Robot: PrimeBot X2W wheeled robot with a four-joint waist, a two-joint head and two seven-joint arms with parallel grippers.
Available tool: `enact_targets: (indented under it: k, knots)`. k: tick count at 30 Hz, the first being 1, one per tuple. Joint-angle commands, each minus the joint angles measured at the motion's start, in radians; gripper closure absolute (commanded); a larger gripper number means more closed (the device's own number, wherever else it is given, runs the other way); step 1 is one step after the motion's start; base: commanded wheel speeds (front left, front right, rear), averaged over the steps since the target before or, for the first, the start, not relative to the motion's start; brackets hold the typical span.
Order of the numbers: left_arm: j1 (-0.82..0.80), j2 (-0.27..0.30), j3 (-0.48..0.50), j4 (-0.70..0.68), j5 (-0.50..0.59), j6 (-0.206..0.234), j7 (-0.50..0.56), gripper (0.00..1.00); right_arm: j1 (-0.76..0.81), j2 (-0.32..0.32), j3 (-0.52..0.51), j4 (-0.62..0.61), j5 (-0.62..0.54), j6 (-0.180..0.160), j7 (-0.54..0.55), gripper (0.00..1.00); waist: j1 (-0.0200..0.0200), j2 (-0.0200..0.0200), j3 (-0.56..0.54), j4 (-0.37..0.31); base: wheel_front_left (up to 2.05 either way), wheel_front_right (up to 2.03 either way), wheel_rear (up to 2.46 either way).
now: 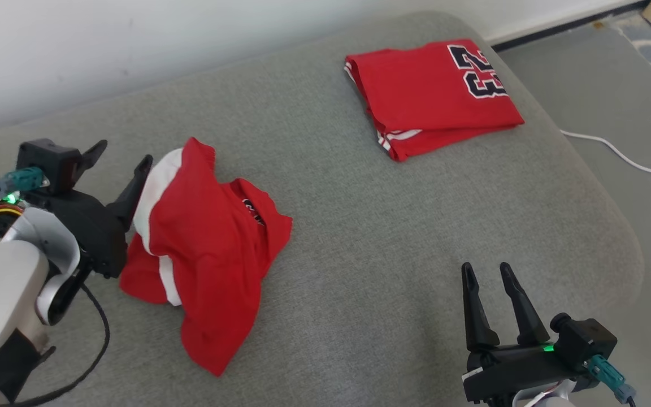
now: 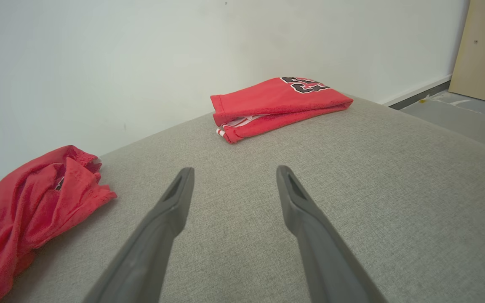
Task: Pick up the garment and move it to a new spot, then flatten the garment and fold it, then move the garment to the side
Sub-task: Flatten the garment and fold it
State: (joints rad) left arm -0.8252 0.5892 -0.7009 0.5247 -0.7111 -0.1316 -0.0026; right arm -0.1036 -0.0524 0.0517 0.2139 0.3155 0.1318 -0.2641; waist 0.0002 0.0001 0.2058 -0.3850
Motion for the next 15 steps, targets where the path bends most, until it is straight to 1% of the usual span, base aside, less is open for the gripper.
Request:
enact_targets:
  k: [1, 3, 4, 5, 7, 13, 14, 15]
  knots:
    - [-0.031, 0.013, -0.025, 0.032, -0.032, 0.002, 0.009, 0.0, -0.013, 0.004, 0.007, -0.001, 0.013, -0.003, 0.0, 0.0, -0.0002, -0.0001, 0.068, -0.059, 0.0, 0.0, 0.0]
    - [-0.039, 0.019, -0.043, 0.048, -0.04, 0.002, 0.019, 0.0, -0.016, 0.004, 0.009, 0.0, 0.019, -0.003, 0.0, 0.0, -0.0002, -0.0001, 0.075, -0.063, 0.0, 0.0, 0.0]
    - [-0.055, 0.027, -0.073, 0.078, -0.065, 0.002, 0.041, 0.0, -0.023, 0.004, 0.014, 0.0, 0.026, -0.003, 0.0, 0.0, -0.0002, -0.0001, 0.089, -0.071, 0.0, 0.0, 0.0]
    - [-0.055, 0.027, -0.073, 0.078, -0.065, 0.002, 0.041, 0.0, -0.023, 0.004, 0.014, 0.0, 0.026, -0.003, 0.0, 0.0, -0.0002, -0.0001, 0.089, -0.071, 0.0, 0.0, 0.0]
    - [-0.061, 0.026, -0.093, 0.109, -0.099, 0.002, 0.065, 0.0, -0.028, 0.004, 0.017, -0.001, 0.031, -0.003, 0.0, 0.0, -0.0002, -0.0001, 0.1, -0.078, 0.0, 0.0, 0.0]
    - [-0.074, 0.039, -0.178, 0.164, -0.165, 0.002, 0.118, 0.0, -0.039, 0.004, 0.017, 0.001, 0.036, -0.003, 0.0, 0.0, -0.0002, -0.0001, 0.116, -0.082, 0.0, 0.0, 0.0]
    - [-0.073, 0.036, -0.195, 0.168, -0.174, 0.002, 0.128, 0.06, -0.041, 0.004, 0.016, 0.002, 0.034, -0.003, 0.0, 0.0, -0.0002, -0.0001, 0.116, -0.082, 0.0, 0.0, 0.0]
    - [-0.072, 0.033, -0.207, 0.171, -0.187, 0.002, 0.135, 0.65, -0.043, 0.004, 0.014, 0.003, 0.032, -0.003, 0.0, 0.0, -0.0002, -0.0001, 0.116, -0.081, 0.0, 0.0, 0.0]
